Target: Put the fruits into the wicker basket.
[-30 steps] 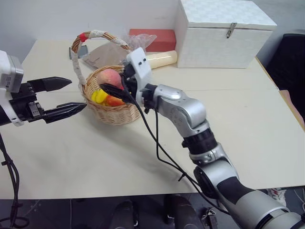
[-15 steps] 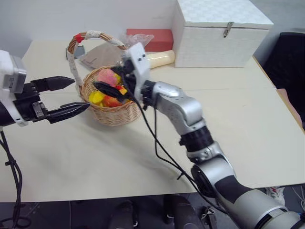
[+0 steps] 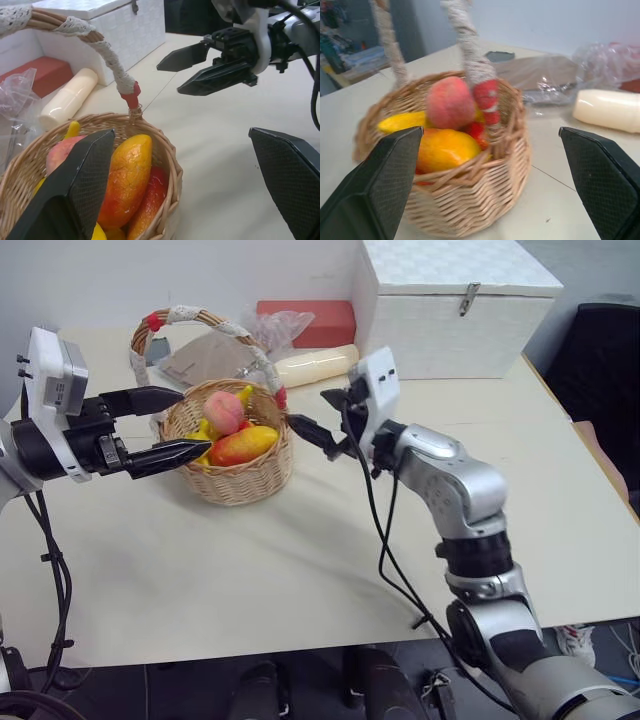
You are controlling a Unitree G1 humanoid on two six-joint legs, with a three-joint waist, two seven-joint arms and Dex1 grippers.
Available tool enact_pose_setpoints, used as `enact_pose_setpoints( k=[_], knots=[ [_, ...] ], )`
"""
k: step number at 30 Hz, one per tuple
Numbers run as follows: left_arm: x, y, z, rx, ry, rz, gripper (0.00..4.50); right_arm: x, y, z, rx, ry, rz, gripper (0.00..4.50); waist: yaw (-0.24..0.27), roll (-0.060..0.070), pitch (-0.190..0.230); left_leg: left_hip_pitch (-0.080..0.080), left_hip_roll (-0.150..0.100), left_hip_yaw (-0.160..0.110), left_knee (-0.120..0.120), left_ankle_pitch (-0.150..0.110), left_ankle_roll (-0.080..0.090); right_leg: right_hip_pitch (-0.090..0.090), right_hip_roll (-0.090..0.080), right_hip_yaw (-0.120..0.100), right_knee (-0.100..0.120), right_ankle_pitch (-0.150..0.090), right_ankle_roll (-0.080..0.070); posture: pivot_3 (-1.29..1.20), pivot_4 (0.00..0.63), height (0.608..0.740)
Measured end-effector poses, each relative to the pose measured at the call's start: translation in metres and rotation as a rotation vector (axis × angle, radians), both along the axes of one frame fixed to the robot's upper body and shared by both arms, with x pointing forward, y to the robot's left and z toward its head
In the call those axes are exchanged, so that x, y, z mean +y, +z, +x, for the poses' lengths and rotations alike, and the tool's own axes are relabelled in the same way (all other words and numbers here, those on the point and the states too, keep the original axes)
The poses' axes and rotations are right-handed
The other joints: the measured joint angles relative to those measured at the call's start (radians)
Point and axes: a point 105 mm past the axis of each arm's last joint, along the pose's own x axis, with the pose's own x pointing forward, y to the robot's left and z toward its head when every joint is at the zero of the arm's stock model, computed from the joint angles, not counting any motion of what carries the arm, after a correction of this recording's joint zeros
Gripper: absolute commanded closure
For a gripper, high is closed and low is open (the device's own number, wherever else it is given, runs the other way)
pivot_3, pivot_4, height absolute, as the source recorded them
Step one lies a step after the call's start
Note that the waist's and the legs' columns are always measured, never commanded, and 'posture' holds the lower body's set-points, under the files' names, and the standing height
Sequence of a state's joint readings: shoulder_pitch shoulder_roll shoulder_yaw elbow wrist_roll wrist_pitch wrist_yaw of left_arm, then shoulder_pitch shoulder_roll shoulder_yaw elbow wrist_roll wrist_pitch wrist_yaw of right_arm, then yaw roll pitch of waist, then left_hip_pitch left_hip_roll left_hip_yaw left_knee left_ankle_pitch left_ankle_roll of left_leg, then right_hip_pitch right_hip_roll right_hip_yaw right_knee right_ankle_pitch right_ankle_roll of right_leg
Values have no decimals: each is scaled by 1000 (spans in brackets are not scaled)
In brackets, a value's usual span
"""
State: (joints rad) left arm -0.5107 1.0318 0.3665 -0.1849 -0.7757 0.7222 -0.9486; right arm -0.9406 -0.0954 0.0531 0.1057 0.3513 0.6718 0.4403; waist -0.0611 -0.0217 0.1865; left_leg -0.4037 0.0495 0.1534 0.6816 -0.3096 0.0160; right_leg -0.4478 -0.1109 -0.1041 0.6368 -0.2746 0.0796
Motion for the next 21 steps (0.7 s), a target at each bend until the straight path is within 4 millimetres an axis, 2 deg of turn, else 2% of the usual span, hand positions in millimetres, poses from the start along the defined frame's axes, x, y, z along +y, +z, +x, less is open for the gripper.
enact_pose_setpoints(
  k=[4, 7, 8, 12, 20, 21],
  knots=[
    [0, 0, 0, -5, 8, 1, 0, 26, 5, 15, -9, 8, 13, 14, 0, 0, 0, 0, 1, 0, 0, 0, 0, 0, 0, 0, 0, 0, 0, 0, 150, 740],
    [1, 0, -2, -12, 17, 4, 0, 34, 1, 25, -1, 1, 10, 14, 4, 0, 0, -1, 0, 0, 0, 0, 1, 0, -1, 0, -1, 0, 0, 0, 150, 740],
    [1, 1, -3, -16, 20, 6, 0, 36, 0, 28, -1, -4, 7, 186, 4, 0, 0, -1, 0, 0, 0, 0, 1, 0, -2, 0, -1, 0, 0, 0, 150, 740],
    [2, 1, -5, -22, 41, 9, 0, 36, -6, 39, -11, -38, -10, 1289, 3, 0, 0, -1, 0, -1, 0, 0, 1, 0, -2, 0, -1, 0, 0, 0, 150, 740],
    [0, 3, -8, -32, 50, 15, 0, 32, -7, 42, -93, -51, -30, 4207, 2, 0, 0, -1, 0, -1, 0, 0, 1, 0, -2, 0, -1, 0, 0, 0, 150, 740],
    [0, 3, -8, -32, 49, 13, 0, 32, -7, 42, -101, -49, -24, 4287, 1, 0, 0, -1, 0, -1, 0, 0, 1, 0, -2, 0, -1, 0, 0, 0, 150, 740]
  ],
)
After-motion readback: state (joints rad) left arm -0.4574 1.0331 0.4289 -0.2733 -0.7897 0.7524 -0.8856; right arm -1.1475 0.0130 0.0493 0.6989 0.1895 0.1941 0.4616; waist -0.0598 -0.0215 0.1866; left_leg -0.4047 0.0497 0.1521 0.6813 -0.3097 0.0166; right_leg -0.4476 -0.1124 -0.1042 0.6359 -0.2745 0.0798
